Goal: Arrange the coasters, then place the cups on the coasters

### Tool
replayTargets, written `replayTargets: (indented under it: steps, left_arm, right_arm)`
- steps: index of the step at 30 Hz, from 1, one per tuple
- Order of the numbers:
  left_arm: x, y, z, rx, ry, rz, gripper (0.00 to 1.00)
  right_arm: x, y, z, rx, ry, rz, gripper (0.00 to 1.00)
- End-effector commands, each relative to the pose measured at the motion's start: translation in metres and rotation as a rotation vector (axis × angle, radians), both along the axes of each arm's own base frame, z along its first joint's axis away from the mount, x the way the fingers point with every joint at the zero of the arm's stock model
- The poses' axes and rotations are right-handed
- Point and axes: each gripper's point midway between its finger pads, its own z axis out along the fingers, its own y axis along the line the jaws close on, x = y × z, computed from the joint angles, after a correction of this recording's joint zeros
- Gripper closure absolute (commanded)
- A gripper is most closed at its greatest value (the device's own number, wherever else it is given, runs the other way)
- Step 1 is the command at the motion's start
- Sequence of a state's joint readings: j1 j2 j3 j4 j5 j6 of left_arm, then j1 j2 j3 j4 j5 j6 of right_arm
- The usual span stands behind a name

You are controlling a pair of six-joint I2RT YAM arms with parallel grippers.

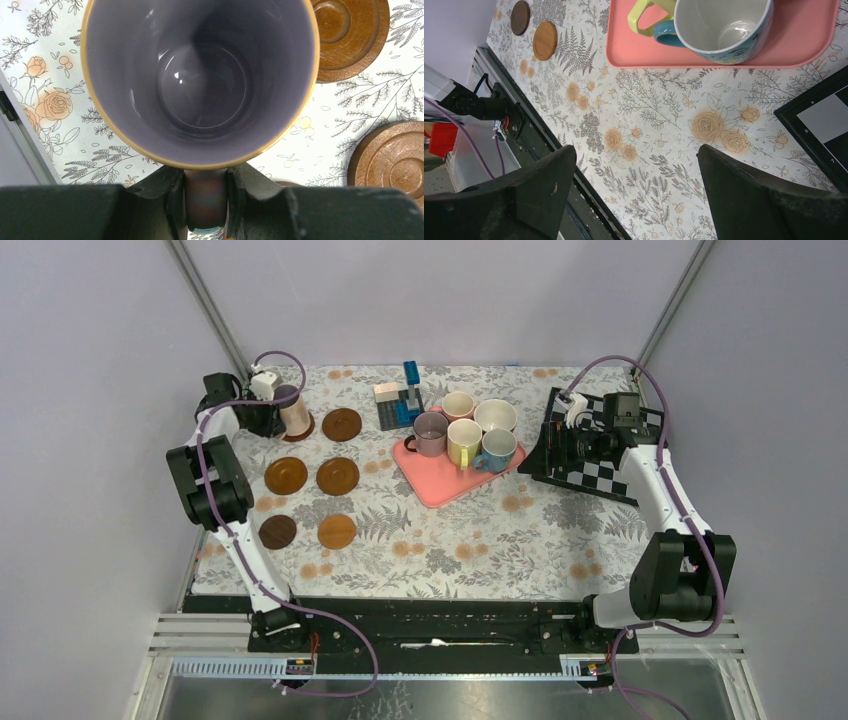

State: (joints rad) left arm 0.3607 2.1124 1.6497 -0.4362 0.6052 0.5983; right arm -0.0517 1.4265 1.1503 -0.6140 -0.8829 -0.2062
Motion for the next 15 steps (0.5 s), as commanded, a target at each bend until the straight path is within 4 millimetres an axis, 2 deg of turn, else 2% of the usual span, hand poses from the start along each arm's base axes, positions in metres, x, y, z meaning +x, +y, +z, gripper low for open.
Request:
replayTargets:
  steps: [1,9,15]
  left_arm:
    - [0.0315,0.0068,0.0547,0.059,-0.191,-0.059,1.00]
    - [0.0299,0.0092,0.0509,0.080,-0.174,-0.075,1.00]
    - [0.0307,0.0137,0.0451,0.095,-0.147,-0.065,0.90]
  right_arm:
    - [0.0034,0.0020,0.0028,0.019,-0.026,0.024,0.02]
    - [0.0039,0.0028,0.0021,0.027,-0.016,0.028,0.02]
    - [0.0039,0.0031,0.0024,0.028,-0.016,0.032,0.02]
